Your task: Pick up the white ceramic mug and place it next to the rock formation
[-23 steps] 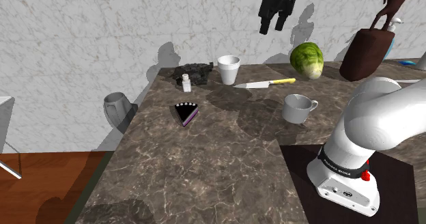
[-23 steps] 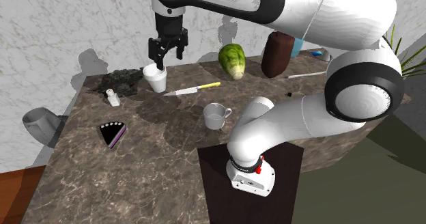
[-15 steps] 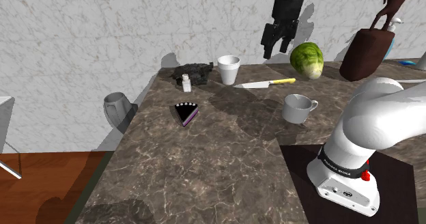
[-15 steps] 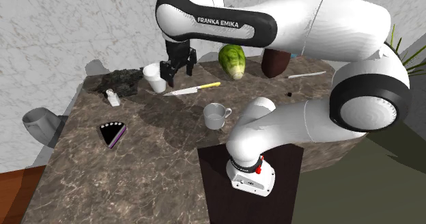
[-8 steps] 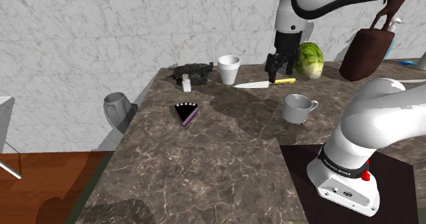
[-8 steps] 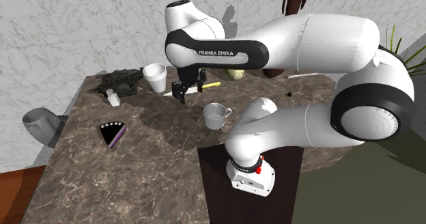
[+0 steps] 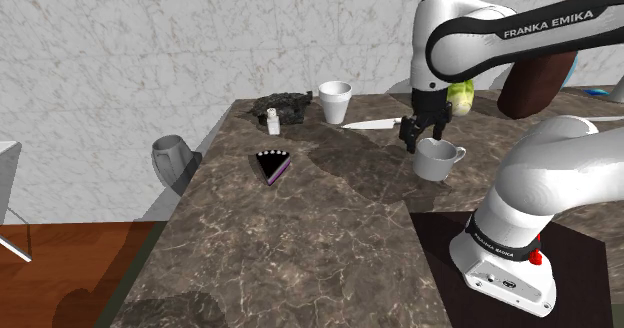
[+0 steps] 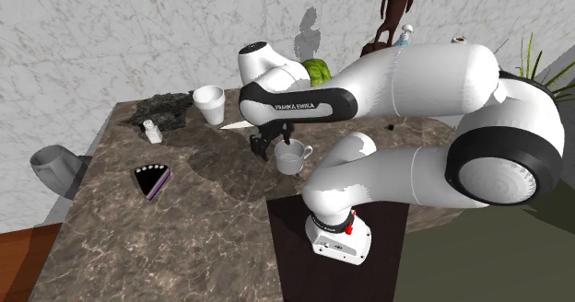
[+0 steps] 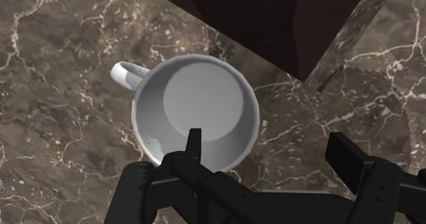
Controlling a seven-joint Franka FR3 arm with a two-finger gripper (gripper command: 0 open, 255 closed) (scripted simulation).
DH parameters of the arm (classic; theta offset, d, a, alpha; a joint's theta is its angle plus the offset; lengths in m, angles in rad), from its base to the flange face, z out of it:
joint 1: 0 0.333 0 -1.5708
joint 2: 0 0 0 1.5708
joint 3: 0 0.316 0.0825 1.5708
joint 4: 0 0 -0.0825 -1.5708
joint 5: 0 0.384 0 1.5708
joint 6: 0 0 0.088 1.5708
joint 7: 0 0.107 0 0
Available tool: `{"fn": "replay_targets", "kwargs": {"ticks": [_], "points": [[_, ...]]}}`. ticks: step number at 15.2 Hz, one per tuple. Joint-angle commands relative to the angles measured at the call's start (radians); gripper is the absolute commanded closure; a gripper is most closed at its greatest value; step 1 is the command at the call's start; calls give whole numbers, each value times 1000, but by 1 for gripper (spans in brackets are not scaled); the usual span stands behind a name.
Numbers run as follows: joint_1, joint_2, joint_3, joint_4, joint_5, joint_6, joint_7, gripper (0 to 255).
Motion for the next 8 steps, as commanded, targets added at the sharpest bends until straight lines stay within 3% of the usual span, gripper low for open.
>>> {"fn": "replay_targets", "kwargs": {"ticks": [1, 8], "points": [[-5, -5, 1, -32, -3, 21, 7, 0], [-11, 18, -5, -113, -13, 124, 8, 0]]}}
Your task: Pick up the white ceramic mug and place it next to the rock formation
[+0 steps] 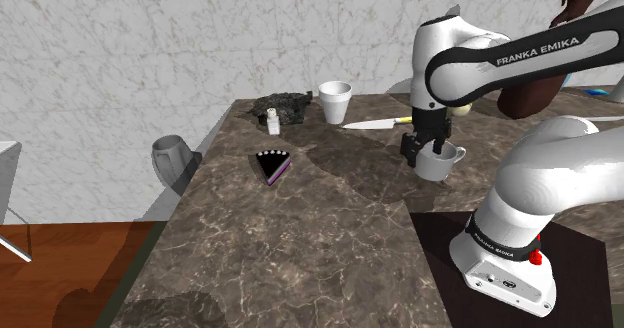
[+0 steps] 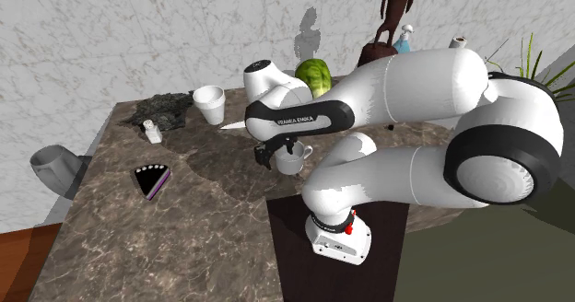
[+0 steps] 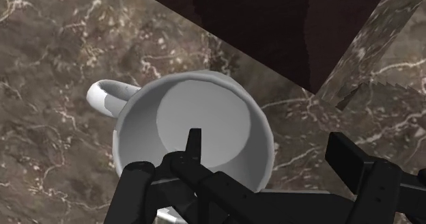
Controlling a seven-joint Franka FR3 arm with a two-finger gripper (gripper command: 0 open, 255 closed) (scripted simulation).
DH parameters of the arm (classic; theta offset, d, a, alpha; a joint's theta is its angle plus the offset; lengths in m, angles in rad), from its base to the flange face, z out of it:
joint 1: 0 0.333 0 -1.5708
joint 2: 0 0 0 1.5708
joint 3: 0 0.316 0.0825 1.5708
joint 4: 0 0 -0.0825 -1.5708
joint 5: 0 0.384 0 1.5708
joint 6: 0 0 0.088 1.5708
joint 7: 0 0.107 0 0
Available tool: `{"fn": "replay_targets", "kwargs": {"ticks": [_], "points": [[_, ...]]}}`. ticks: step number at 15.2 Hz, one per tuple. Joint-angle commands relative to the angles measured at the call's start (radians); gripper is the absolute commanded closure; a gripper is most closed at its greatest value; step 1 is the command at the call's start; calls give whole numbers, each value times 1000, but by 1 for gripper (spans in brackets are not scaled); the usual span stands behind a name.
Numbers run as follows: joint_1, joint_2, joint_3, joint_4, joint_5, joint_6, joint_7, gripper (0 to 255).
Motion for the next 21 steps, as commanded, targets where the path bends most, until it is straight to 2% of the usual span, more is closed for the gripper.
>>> {"fn": "replay_targets", "kwargs": {"ticks": [1, 7, 8, 17, 21], "points": [[-1, 9, -1, -5, -2, 15, 0, 0], [-1, 9, -1, -5, -2, 15, 0, 0], [-1, 9, -1, -5, -2, 15, 0, 255], [-1, 10, -1, -5, -2, 15, 0, 255], [1, -22, 1, 37, 2, -58, -3, 255]]}}
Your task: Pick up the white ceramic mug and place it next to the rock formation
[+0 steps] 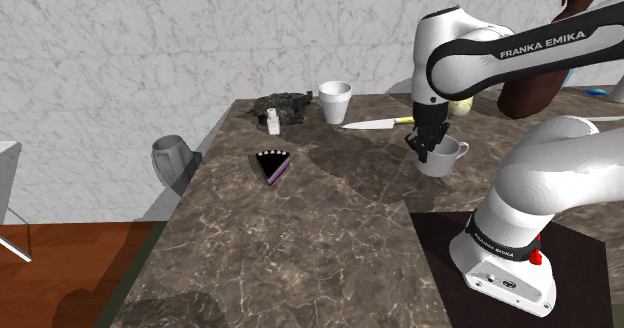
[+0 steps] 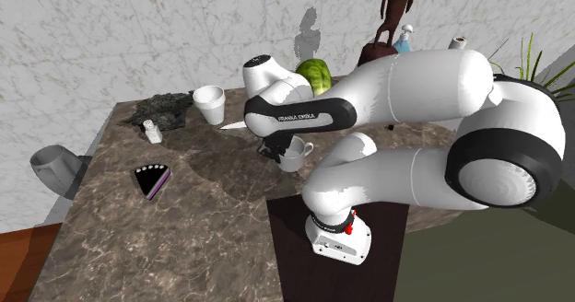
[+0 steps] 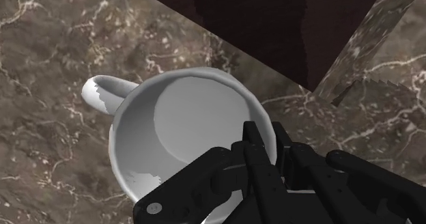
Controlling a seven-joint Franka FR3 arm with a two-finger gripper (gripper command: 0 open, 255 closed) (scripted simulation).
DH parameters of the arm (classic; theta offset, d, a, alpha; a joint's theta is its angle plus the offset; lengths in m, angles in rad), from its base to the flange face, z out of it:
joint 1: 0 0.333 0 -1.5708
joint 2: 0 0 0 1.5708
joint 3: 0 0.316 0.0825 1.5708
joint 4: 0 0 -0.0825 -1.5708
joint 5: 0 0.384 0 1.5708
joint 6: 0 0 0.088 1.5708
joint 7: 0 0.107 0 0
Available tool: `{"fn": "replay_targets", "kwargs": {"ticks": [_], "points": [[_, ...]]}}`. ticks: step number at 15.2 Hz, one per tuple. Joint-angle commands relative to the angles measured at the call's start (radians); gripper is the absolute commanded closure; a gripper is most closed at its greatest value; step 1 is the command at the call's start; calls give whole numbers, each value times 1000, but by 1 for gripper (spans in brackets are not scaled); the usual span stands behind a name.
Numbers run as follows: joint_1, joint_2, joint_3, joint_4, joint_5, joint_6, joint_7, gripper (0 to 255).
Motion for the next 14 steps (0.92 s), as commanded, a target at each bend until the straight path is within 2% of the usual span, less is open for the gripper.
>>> {"fn": "replay_targets", "kwargs": {"ticks": [1, 14], "points": [[1, -14, 2, 21, 2, -36, -1, 255], [5, -55, 9, 180, 12, -235, -8, 255]]}}
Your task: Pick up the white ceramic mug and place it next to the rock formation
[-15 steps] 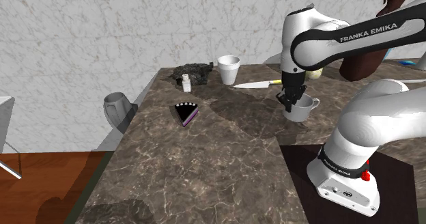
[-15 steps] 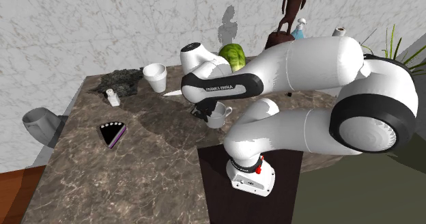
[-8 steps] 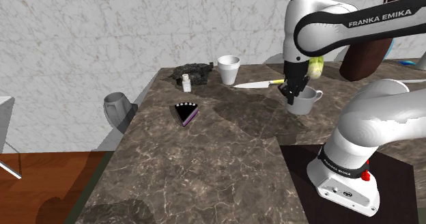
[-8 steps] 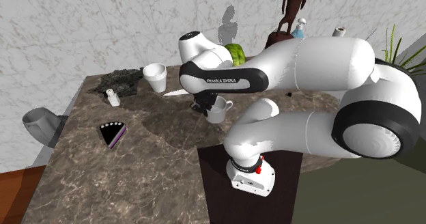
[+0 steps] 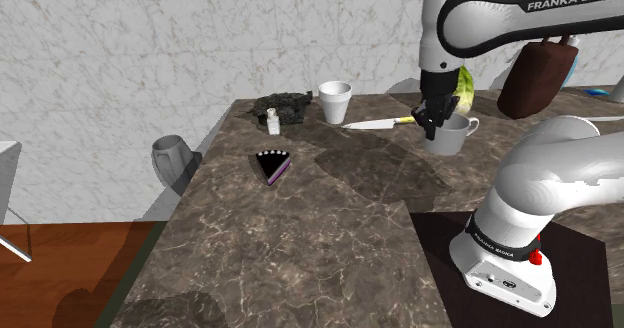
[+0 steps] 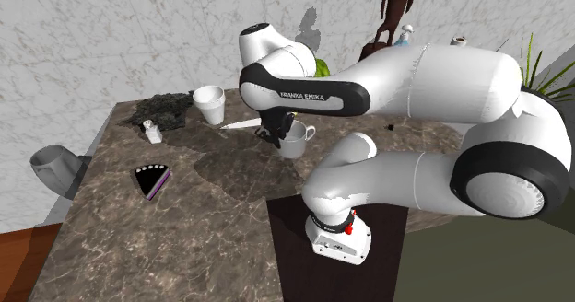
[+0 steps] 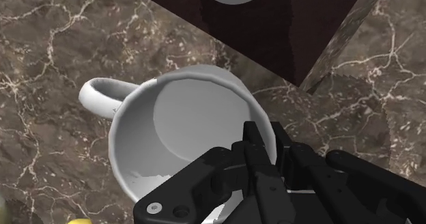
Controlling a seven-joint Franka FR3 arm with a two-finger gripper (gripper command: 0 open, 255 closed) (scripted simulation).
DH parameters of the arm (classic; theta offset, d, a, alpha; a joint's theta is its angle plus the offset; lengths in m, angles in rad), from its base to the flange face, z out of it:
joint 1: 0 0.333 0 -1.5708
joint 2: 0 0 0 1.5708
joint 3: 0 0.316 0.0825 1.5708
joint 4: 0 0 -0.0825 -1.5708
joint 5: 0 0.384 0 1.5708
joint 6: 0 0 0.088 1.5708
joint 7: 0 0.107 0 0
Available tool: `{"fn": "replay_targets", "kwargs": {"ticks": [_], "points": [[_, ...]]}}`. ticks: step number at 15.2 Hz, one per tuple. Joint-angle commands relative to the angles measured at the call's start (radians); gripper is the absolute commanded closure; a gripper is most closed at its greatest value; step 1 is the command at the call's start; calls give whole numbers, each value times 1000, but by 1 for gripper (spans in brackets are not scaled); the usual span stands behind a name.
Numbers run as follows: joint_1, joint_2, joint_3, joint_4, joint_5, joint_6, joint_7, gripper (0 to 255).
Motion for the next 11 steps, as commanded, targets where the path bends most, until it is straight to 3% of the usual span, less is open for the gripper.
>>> {"fn": "replay_targets", "kwargs": {"ticks": [1, 11], "points": [[2, 2, 3, 28, 3, -26, 1, 255], [3, 12, 7, 161, 8, -149, -4, 255]]}}
